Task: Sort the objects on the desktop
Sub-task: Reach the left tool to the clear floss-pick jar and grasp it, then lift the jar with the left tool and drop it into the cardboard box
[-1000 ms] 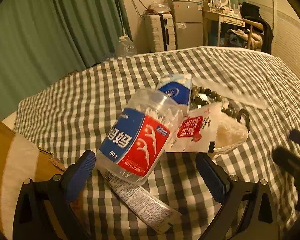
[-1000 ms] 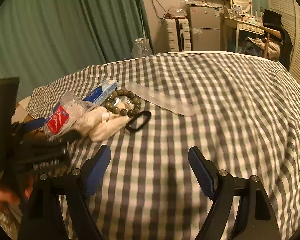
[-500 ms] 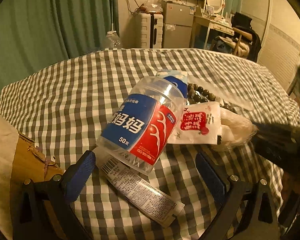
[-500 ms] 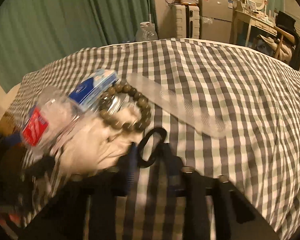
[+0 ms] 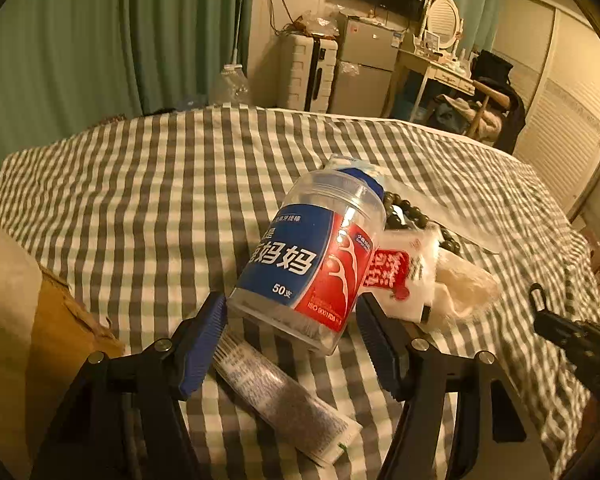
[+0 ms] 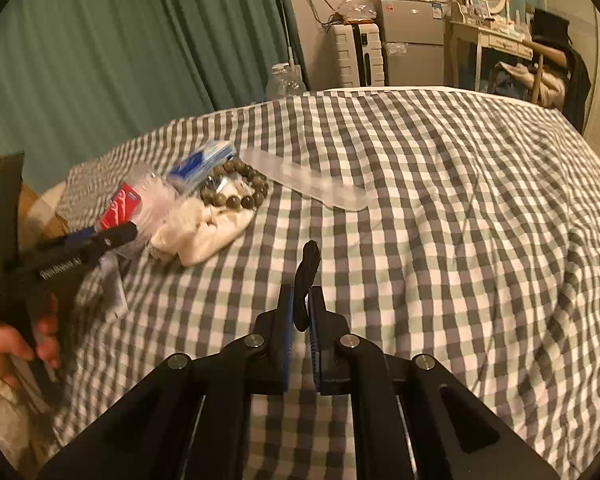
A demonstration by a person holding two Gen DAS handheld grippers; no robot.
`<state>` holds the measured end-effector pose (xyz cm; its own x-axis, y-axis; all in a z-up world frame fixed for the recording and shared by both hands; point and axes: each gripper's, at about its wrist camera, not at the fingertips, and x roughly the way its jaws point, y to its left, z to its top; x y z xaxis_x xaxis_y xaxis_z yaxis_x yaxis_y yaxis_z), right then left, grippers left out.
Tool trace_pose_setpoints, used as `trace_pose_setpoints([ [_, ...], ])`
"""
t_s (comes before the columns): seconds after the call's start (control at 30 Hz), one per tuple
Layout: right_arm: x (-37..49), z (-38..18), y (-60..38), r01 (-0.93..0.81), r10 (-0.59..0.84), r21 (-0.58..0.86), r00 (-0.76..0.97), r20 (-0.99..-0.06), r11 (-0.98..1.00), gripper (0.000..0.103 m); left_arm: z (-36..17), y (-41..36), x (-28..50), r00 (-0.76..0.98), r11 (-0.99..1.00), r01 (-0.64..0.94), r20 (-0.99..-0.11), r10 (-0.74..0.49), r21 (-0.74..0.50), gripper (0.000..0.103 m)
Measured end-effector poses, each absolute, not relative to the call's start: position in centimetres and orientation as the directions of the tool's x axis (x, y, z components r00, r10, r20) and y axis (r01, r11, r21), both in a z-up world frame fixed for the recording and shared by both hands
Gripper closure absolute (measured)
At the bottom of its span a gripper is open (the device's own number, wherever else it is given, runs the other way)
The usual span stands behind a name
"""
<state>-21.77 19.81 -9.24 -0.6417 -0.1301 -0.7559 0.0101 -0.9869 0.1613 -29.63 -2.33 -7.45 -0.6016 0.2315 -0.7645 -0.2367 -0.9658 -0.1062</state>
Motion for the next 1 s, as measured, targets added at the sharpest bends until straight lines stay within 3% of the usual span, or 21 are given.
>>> trace_pose_setpoints([
  [0.17,-21.4,-8.8,19.0,0.023,-0.136,0.158,-0.644,-0.753,-0.987,0.096,-7.0,-0.7,-26.5,-0.583,-0.959,-0.279,-0.783,0.216,-0.058,0.035],
  [0.5,-17.5,-7.1,18.3,0.044,-0.138,0.145,-0.648,-0.749,-0.988,0.096,-7.4,-1.3,-15.6,-0.544,-0.966,-0.186,-0.8,0.255,-0.181,0.035],
  [0.63,-15.9,-6.6,18.3,0.047,-0.145,0.152,-0.652,-0.744,-0.987,0.096,-8.3,-0.8,-12.3,-0.527,-0.962,-0.213,-0.809,0.261,-0.171,0.035],
  [0.8,-14.4,-5.9,18.7,0.038,-0.157,0.177,-0.664,-0.731,-0.983,0.096,-8.7,0.6,-14.1,-0.504,-0.956,-0.255,-0.824,0.259,-0.145,0.029],
  [1.0,-13.0,-6.1,19.3,0.018,-0.163,0.199,-0.646,-0.746,-0.98,0.096,-9.2,1.5,-15.3,-0.507,-0.957,-0.27,-0.829,0.236,-0.107,0.035],
])
